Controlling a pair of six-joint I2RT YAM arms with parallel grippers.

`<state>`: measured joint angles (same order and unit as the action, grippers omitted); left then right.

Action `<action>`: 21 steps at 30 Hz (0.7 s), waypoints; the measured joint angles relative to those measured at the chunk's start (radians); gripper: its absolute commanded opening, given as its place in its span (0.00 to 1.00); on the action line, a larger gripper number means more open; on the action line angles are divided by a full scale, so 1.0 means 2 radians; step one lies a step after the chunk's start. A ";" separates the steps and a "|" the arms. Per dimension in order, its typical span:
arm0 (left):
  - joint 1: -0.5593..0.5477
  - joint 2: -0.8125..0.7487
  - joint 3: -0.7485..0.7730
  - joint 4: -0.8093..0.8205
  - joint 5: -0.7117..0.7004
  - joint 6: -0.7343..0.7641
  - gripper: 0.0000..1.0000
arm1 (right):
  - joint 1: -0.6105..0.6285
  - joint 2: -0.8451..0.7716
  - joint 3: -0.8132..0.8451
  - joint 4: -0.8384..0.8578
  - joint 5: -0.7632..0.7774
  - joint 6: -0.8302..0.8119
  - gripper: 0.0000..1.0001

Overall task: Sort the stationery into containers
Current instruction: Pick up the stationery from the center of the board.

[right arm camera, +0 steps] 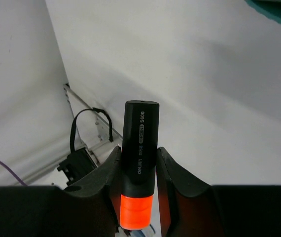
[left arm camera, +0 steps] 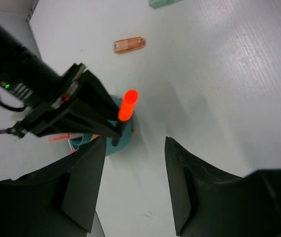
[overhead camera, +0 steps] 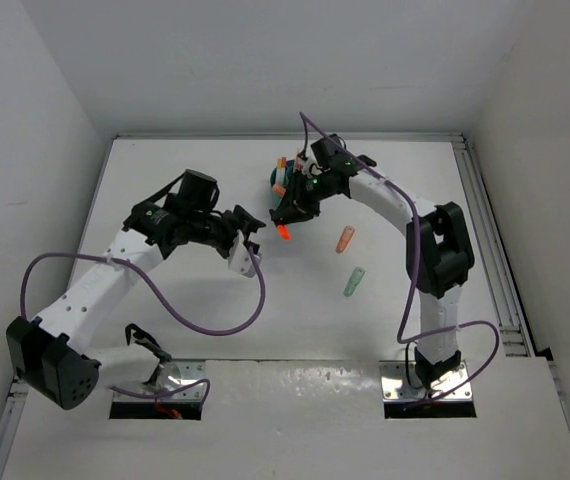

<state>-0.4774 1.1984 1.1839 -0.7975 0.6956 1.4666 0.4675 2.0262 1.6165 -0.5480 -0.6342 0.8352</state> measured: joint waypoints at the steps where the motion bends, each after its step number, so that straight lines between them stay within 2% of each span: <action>1: -0.005 0.008 0.002 -0.005 -0.001 0.011 0.57 | 0.000 -0.008 0.000 -0.007 0.011 0.006 0.00; 8: -0.031 0.065 0.033 -0.018 -0.002 0.065 0.57 | 0.000 -0.045 0.006 -0.044 0.069 0.037 0.00; 12: -0.036 0.082 0.033 -0.010 -0.004 0.085 0.61 | 0.000 -0.046 0.006 -0.059 0.088 0.044 0.00; 17: -0.036 0.085 0.018 0.033 -0.006 0.089 0.65 | 0.000 -0.051 -0.001 -0.067 0.095 0.046 0.00; 21: -0.036 0.089 0.010 0.051 -0.003 0.089 0.65 | 0.000 -0.058 -0.009 -0.068 0.094 0.046 0.00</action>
<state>-0.5503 1.3762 1.2045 -0.6945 0.6895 1.6447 0.4675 1.9099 1.5978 -0.6834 -0.4465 0.9272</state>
